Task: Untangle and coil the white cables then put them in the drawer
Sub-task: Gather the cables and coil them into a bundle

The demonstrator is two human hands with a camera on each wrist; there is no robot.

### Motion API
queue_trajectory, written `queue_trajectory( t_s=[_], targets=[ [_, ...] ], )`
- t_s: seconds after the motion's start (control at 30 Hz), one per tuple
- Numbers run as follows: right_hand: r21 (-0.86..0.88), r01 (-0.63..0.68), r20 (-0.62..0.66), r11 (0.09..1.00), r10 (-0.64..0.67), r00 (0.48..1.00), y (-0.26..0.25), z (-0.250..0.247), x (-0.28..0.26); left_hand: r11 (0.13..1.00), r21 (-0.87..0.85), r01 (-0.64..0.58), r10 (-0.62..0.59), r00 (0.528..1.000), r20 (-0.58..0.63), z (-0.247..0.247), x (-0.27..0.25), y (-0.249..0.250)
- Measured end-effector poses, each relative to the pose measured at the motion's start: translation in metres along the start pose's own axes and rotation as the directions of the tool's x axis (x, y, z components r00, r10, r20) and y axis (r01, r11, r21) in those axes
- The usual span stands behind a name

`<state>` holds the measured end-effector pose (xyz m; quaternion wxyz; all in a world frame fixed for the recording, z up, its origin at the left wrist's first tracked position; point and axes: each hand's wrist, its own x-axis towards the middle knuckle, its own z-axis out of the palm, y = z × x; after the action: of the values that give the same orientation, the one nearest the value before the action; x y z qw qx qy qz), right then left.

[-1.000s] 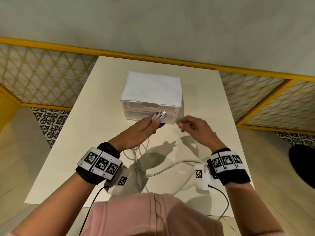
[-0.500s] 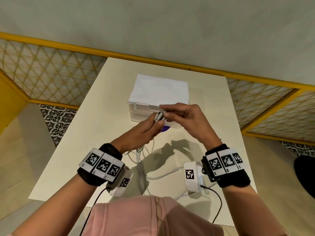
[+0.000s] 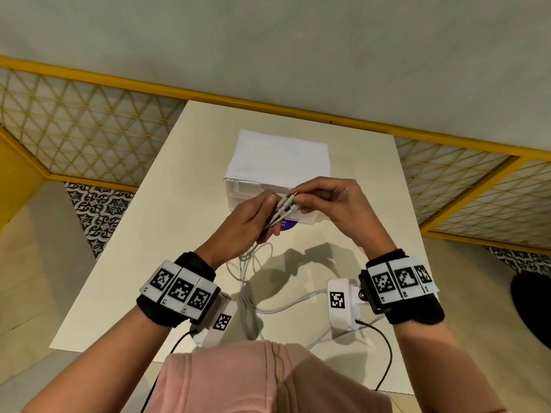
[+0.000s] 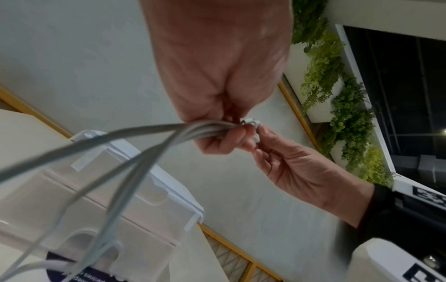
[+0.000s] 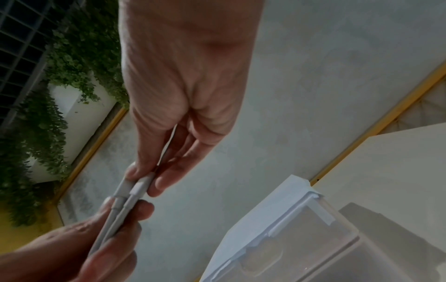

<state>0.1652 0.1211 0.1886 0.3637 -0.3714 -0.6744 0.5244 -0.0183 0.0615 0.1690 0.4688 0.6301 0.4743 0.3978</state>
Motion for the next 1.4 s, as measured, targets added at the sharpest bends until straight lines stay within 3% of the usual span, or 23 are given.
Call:
queue_trajectory(
  t_s=[0.33,0.6,0.73,0.93,1.4],
  targets=[
    [0.005,0.009,-0.066,1.000,-0.008,0.998,-0.003,0.012,0.000,0.999,0.048,-0.012,0.020,0.986,-0.164,0.009,0.003,0.003],
    [-0.010,-0.043,-0.134,0.999,0.041,0.990,-0.004,0.011,-0.003,0.999,0.049,-0.013,0.016,0.999,-0.051,0.010,0.001,0.001],
    [0.031,-0.085,-0.160,0.996,0.089,0.983,-0.003,0.010,-0.005,0.997,0.071,-0.009,0.016,0.994,-0.104,0.014,0.001,0.001],
    [0.006,-0.063,-0.159,0.998,0.063,0.985,-0.008,0.008,-0.007,0.993,0.114,0.009,-0.005,0.999,-0.032,0.011,0.002,0.003],
    [0.073,-0.064,-0.224,0.995,0.079,0.971,-0.008,0.011,-0.008,0.993,0.116,-0.007,0.017,0.996,-0.085,0.014,0.002,0.004]
  ],
)
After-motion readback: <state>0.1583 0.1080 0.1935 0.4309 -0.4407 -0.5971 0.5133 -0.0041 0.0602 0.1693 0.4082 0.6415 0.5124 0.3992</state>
